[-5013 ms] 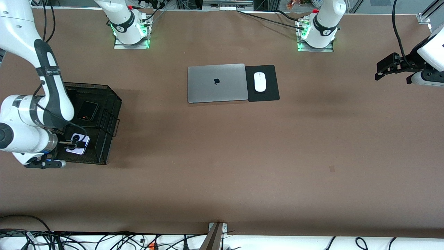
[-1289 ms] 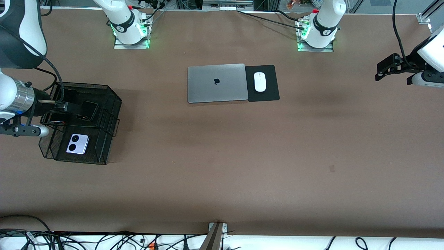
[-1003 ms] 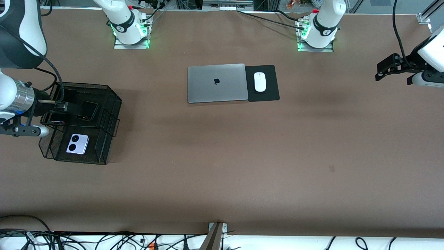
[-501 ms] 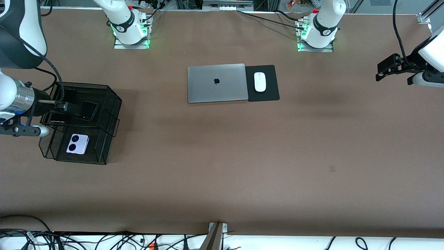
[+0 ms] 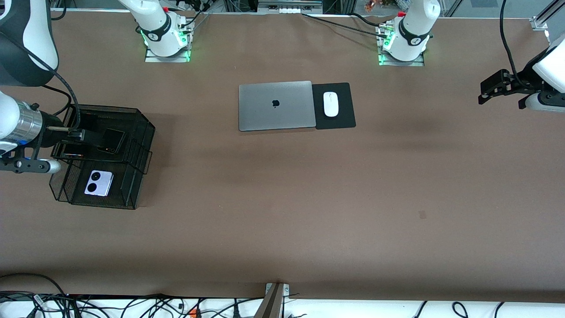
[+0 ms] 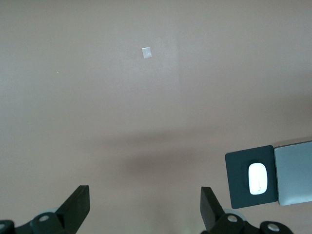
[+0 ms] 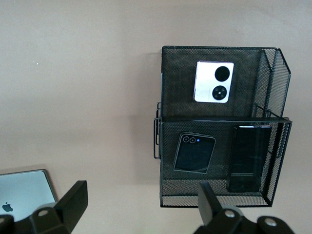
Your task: Place phones with both arms
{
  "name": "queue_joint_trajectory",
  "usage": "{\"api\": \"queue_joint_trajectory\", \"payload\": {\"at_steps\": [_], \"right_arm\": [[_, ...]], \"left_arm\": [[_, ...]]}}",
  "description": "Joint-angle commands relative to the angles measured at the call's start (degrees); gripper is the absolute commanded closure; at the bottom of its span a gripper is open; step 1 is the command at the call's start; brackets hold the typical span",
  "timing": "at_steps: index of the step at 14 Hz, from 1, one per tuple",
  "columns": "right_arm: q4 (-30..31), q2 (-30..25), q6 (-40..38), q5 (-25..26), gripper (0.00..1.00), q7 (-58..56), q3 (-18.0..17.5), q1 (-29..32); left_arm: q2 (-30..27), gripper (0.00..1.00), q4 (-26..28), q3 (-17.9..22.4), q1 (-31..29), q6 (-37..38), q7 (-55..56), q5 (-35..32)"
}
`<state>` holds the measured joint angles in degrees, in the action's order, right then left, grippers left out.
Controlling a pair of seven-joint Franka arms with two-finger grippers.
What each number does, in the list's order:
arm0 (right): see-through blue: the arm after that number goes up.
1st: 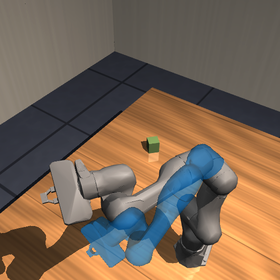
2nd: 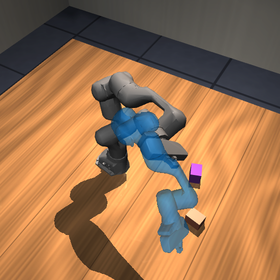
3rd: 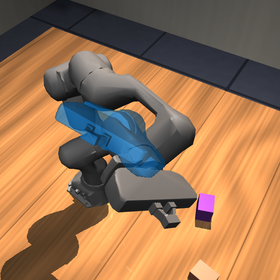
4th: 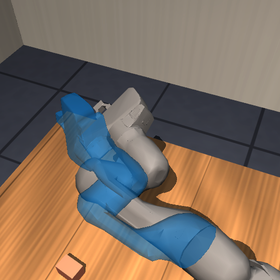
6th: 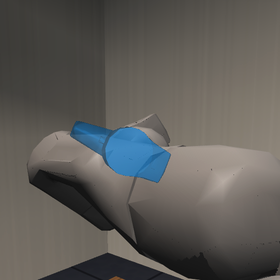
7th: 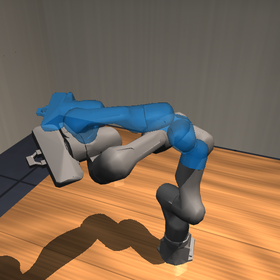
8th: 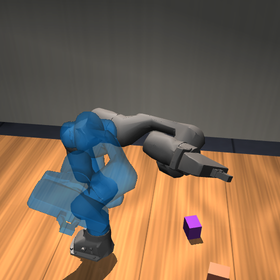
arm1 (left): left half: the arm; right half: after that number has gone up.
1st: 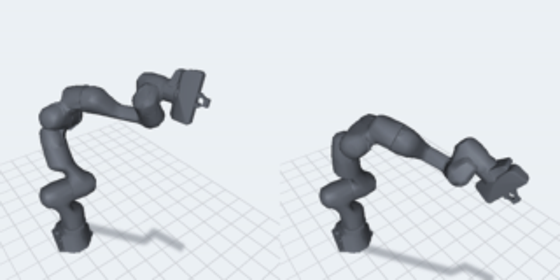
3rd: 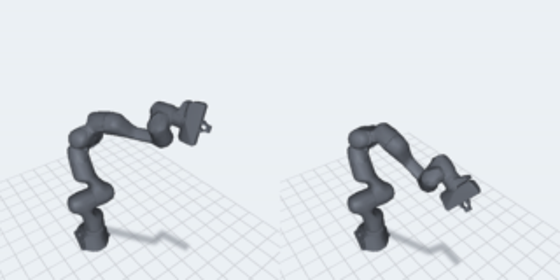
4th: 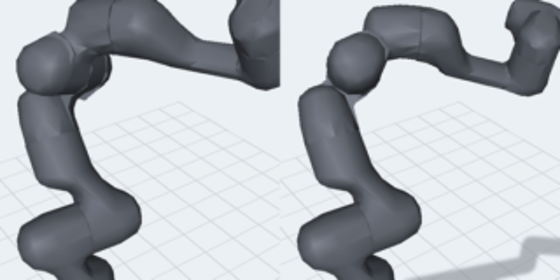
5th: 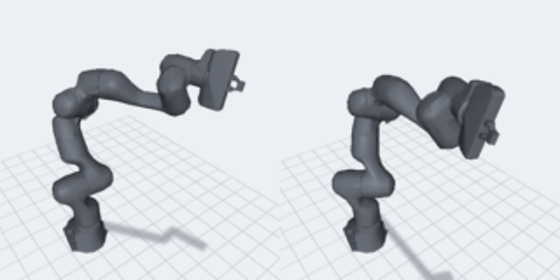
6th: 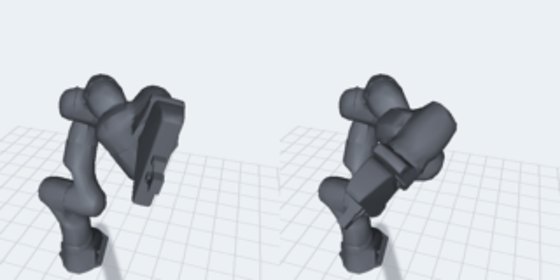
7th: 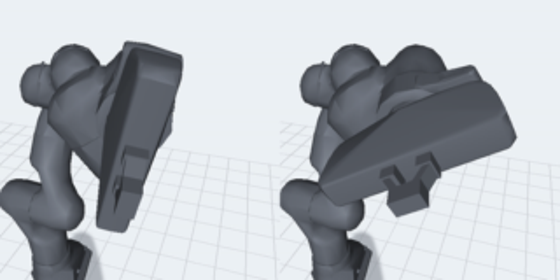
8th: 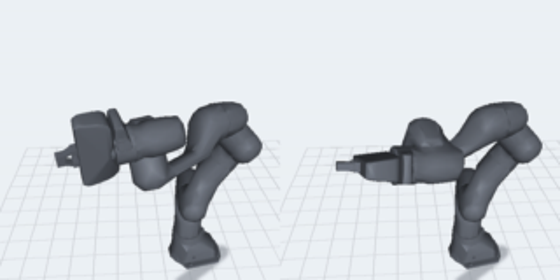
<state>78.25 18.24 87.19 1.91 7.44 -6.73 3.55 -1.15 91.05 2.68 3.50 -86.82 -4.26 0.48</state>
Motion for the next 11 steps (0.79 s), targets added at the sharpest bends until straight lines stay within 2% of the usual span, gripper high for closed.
{"api": "queue_joint_trajectory", "payload": {"at_steps": [1, 4, 11], "right_arm": [[1.63, -1.63, 1.13, -1.03, 0.00, -0.23, 0.31, 0.05], [10.66, -6.89, 8.32, -1.12, 0.00, 0.38, 0.31, 0.05], [10.17, -6.82, 7.56, -1.03, 0.00, 0.65, 0.23, -0.04]], "left_arm": [[0.53, 0.00, -1.22, -0.04, -0.33, -0.01, -0.83, 0.58], [0.62, 0.00, -1.22, -0.04, -0.33, -0.10, -0.83, 0.58], [1.06, 0.00, -1.22, -0.04, -0.33, -0.45, -0.83, 0.58]]}}
